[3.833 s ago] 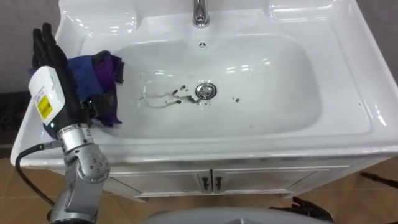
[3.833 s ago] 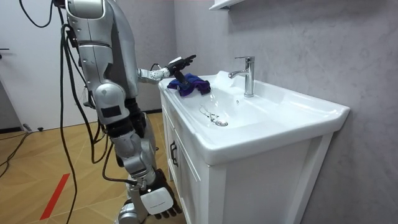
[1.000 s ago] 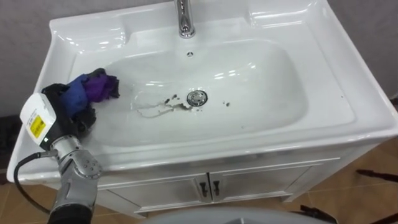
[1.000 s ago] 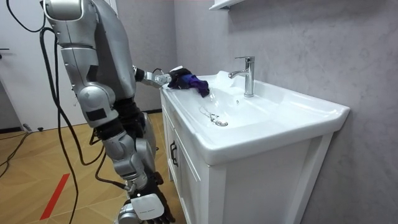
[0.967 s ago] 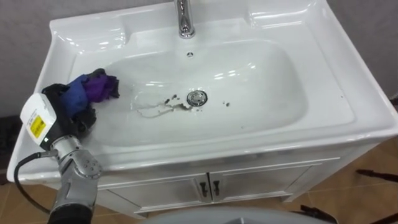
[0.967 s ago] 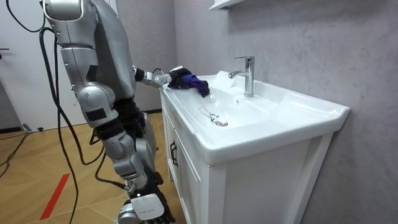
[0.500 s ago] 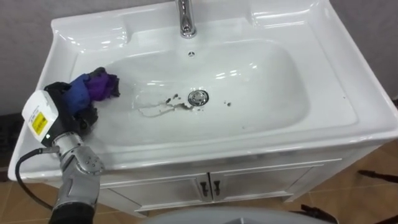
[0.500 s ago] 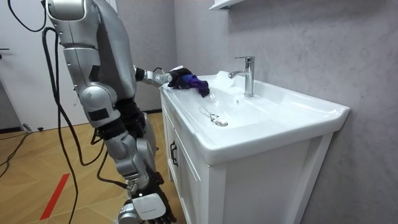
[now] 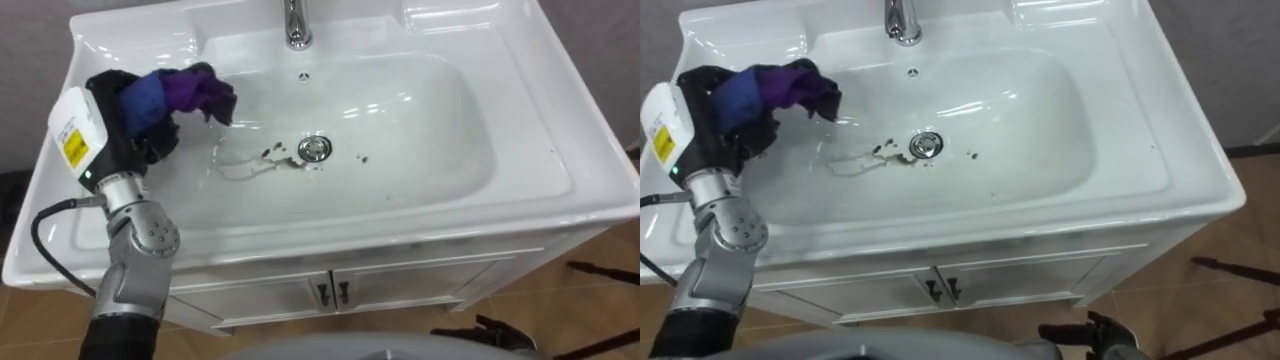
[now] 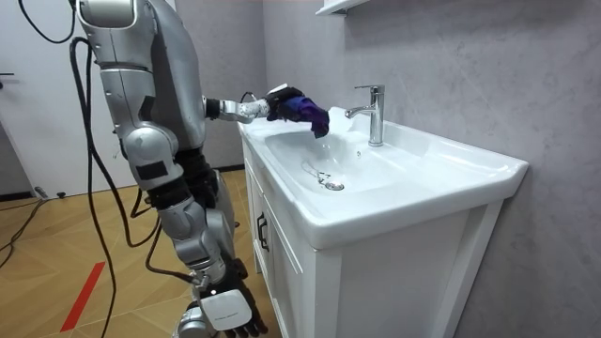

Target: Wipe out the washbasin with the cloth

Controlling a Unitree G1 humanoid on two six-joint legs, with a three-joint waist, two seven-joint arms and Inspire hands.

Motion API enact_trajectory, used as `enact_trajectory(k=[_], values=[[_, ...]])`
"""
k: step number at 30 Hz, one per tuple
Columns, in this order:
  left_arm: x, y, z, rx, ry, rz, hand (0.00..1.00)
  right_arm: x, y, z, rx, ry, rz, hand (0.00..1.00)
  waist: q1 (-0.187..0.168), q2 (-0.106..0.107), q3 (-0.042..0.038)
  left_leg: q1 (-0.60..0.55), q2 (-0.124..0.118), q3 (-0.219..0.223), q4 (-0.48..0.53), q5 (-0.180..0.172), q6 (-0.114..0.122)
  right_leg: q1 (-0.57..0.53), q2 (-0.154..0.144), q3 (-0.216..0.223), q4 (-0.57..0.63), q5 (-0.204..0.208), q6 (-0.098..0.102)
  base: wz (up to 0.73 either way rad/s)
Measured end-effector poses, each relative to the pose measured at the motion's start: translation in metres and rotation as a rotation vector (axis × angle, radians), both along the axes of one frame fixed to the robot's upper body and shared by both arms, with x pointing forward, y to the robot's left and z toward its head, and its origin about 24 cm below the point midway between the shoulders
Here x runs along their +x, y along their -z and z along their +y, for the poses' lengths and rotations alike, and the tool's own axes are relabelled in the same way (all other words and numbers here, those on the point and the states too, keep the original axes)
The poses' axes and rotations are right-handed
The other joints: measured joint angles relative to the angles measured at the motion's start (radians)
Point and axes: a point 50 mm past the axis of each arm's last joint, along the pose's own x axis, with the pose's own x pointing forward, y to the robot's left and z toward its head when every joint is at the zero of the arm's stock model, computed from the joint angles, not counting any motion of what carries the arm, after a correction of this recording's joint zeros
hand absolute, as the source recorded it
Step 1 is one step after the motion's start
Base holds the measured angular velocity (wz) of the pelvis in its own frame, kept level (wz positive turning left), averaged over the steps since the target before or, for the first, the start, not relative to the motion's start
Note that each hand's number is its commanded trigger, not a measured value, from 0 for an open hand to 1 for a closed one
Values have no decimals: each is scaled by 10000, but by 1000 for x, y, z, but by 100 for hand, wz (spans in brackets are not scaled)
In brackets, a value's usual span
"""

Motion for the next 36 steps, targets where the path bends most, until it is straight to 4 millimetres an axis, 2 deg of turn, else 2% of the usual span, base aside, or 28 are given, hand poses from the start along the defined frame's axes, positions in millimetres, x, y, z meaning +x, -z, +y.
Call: enact_trajectory(k=[6, 15, 21, 23, 29, 31, 34, 36], values=[[0, 3, -12, 124, 616, 83, 100, -2, 1, 2, 24, 86, -74, 0, -70, -86, 33, 22, 1, 31, -40, 0, 0, 9, 7, 18, -86, 1, -1, -1], [-21, 26, -17, 481, 1051, 1328, 100, -2, 2, 9, 203, 103, -49, 0, -101, -332, 40, 49, 2, 101, -97, -1, -1, -3, 6, 76, -97, 1, -1, -1], [-28, 46, -17, 645, 1433, 2904, 100, -1, 2, 7, 207, 92, 19, 0, -100, -280, 23, -39, 13, 97, -85, -2, -3, -47, 18, 107, -96, 3, -2, 0], [-28, 49, -19, 864, 1644, 3291, 100, -1, 2, 5, 246, 68, 24, 0, -105, -219, -24, -107, 23, 97, -87, -2, -4, -159, 27, 104, -69, 8, -7, 0], [-29, 57, -22, 1619, 2176, 4206, 100, -2, 1, 2, 193, 95, 172, 0, -115, -177, -54, -69, 32, 131, -84, -1, -4, -146, 31, 138, -67, 25, -9, -1], [-31, 62, -21, 1765, 2143, 4569, 100, -1, 1, 1, 130, 77, 208, 0, -130, -95, -95, -37, 32, 163, -99, -1, -4, -142, 31, 180, -68, 26, -8, -6], [-29, 67, -18, 1914, 2026, 5158, 100, -1, 0, -3, 42, 99, 243, 0, -149, 14, -69, -28, 51, 210, -102, 5, -13, -159, 47, 238, -70, 29, -13, -6], [-29, 67, -17, 2239, 2048, 5416, 100, -1, 0, -3, 29, 84, 283, 0, -146, 11, -68, -16, 66, 257, -116, 8, -17, -161, 57, 274, -70, 34, -21, -6]])
